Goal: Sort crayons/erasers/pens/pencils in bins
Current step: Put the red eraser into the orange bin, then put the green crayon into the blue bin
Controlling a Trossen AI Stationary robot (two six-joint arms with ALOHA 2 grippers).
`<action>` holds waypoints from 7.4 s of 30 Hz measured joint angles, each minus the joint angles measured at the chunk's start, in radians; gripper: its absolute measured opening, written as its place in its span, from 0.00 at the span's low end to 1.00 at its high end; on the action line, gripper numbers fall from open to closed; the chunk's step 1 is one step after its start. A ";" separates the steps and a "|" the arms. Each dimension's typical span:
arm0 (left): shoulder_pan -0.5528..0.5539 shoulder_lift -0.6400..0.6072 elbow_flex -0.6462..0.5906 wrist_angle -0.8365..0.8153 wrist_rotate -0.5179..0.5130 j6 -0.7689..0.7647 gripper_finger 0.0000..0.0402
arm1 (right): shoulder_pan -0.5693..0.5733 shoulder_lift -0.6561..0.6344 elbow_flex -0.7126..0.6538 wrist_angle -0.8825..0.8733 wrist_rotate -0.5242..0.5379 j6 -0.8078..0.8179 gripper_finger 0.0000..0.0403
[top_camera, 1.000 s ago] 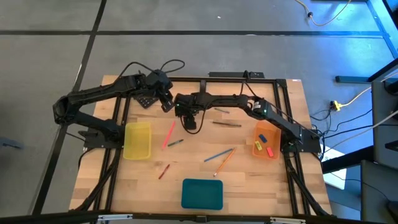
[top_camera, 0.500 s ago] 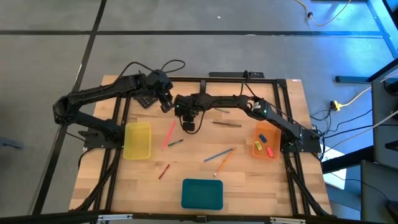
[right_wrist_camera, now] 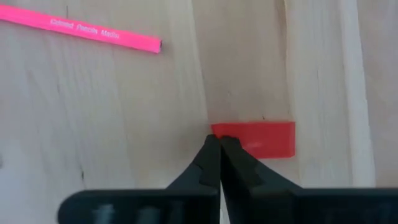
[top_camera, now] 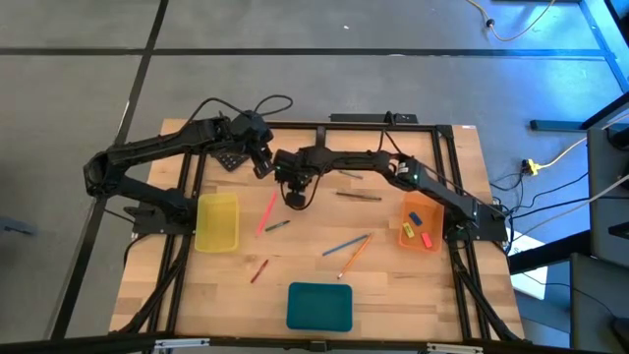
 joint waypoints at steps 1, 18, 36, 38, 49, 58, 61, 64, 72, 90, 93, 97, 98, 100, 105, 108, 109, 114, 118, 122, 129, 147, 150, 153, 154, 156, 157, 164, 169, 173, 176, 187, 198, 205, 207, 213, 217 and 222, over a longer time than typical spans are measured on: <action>0.000 0.000 0.000 -0.008 0.000 0.000 0.34 | 0.000 0.002 0.022 -0.028 -0.001 0.000 0.01; -0.009 0.000 0.000 -0.069 0.023 -0.096 0.34 | -0.034 -0.251 0.092 -0.375 -0.420 -0.044 0.00; -0.124 0.000 0.000 0.001 0.036 -0.268 0.34 | -0.013 -0.537 0.094 -0.613 -1.041 -0.092 0.00; -0.136 0.000 0.000 0.022 0.036 -0.292 0.34 | 0.000 -0.562 0.094 -0.613 -1.056 -0.097 0.00; -0.182 0.000 0.000 0.142 0.036 -0.370 0.34 | 0.067 -0.690 0.094 -0.661 -1.100 -0.220 0.00; -0.193 0.000 0.000 0.223 0.035 -0.424 0.34 | 0.070 -0.760 0.095 -0.660 -1.097 -0.227 0.00; -0.193 0.000 0.000 0.242 0.035 -0.444 0.34 | 0.070 -0.780 0.095 -0.659 -1.064 -0.223 0.00; -0.193 0.000 0.000 0.262 0.035 -0.448 0.34 | 0.070 -0.815 0.076 -0.655 -1.006 -0.210 0.00; -0.193 0.000 0.000 0.280 0.035 -0.463 0.34 | 0.069 -1.028 -0.325 -0.660 -0.843 -0.202 0.00; -0.192 0.001 0.000 0.331 0.036 -0.440 0.34 | 0.061 -1.304 -1.272 -0.528 -0.447 0.210 0.00; -0.193 0.002 0.000 0.331 0.058 -0.427 0.34 | 0.061 -1.304 -1.357 -0.436 -0.417 0.306 0.02; -0.195 0.002 0.000 0.329 0.084 -0.410 0.34 | 0.061 -1.304 -1.433 -0.327 -0.353 0.415 0.07; -0.195 0.002 0.000 0.326 0.097 -0.409 0.34 | 0.061 -1.304 -1.443 -0.314 -0.334 0.437 0.08; -0.195 -0.005 0.000 0.298 0.126 -0.421 0.34 | 0.061 -1.304 -1.446 -0.310 -0.297 0.457 0.14; -0.192 -0.053 0.002 0.198 0.138 -0.443 0.34 | 0.061 -1.304 -1.389 -0.316 -0.223 0.486 0.28; -0.192 -0.069 0.000 0.158 0.137 -0.440 0.34 | 0.061 -1.304 -1.324 -0.310 -0.184 0.493 0.36; -0.192 -0.074 0.001 0.139 0.141 -0.440 0.34 | 0.061 -1.304 -1.299 -0.308 -0.162 0.499 0.38; -0.201 -0.112 0.000 0.059 0.156 -0.441 0.34 | 0.061 -1.304 -1.176 -0.200 -0.078 0.483 0.45; -0.207 -0.157 0.000 0.034 0.159 -0.441 0.34 | 0.061 -1.304 -1.111 -0.011 -0.067 0.434 0.46; -0.201 -0.208 0.001 0.040 0.130 -0.454 0.34 | 0.061 -1.304 -1.113 0.191 -0.068 0.359 0.46; -0.224 -0.301 0.000 0.039 0.016 -0.526 0.34 | 0.065 -1.253 -1.145 0.368 -0.086 0.192 0.43; -0.365 -0.220 0.001 0.045 -0.049 -0.664 0.37 | 0.067 -0.943 -1.145 0.822 -0.074 0.294 0.28; -0.365 -0.197 0.001 0.048 -0.028 -0.679 0.39 | 0.071 -0.892 -1.145 0.827 -0.072 0.264 0.27; -0.365 -0.169 0.001 0.053 -0.004 -0.679 0.40 | 0.077 -0.840 -1.145 0.827 -0.052 0.226 0.27; -0.365 -0.160 0.001 0.054 -0.004 -0.672 0.40 | 0.080 -0.827 -1.145 0.829 -0.052 0.218 0.27; -0.365 -0.136 0.001 0.056 0.003 -0.631 0.39 | 0.090 -0.803 -1.145 0.834 -0.063 0.196 0.27; -0.365 -0.122 0.001 0.057 0.013 -0.608 0.39 | 0.095 -0.793 -1.145 0.845 -0.075 0.190 0.27; -0.376 -0.007 0.001 0.060 0.112 -0.501 0.39 | 0.121 -0.721 -1.145 0.924 -0.117 0.094 0.27; -0.405 0.075 0.000 0.057 0.117 -0.442 0.39 | 0.130 -0.674 -1.145 0.956 -0.189 0.103 0.27; -0.433 0.112 0.000 0.036 0.119 -0.443 0.39 | 0.151 -0.655 -1.145 0.989 -0.210 0.113 0.27; -0.444 0.120 0.000 -0.008 0.115 -0.468 0.39 | 0.163 -0.647 -1.145 1.014 -0.210 0.096 0.27; -0.439 0.120 0.000 -0.086 0.051 -0.478 0.39 | 0.169 -0.587 -1.144 1.252 -0.209 -0.040 0.27; -0.435 0.120 0.000 -0.087 0.050 -0.462 0.39 | 0.180 -0.516 -1.124 1.385 -0.209 0.003 0.27; -0.401 0.120 0.000 -0.088 0.078 -0.454 0.39 | 0.182 -0.425 -1.039 1.392 -0.209 0.011 0.27; -0.390 0.120 0.000 -0.090 0.110 -0.447 0.39 | 0.181 -0.391 -0.986 1.373 -0.218 0.052 0.27; -0.383 0.120 0.000 -0.101 0.178 -0.466 0.39 | 0.187 -0.296 -0.796 1.231 -0.251 0.063 0.27; -0.394 0.119 0.000 -0.146 0.187 -0.467 0.39 | 0.189 -0.247 -0.683 1.150 -0.255 0.040 0.27; -0.403 0.119 0.000 -0.219 0.188 -0.468 0.39 | 0.180 -0.197 -0.575 0.995 -0.339 0.108 0.30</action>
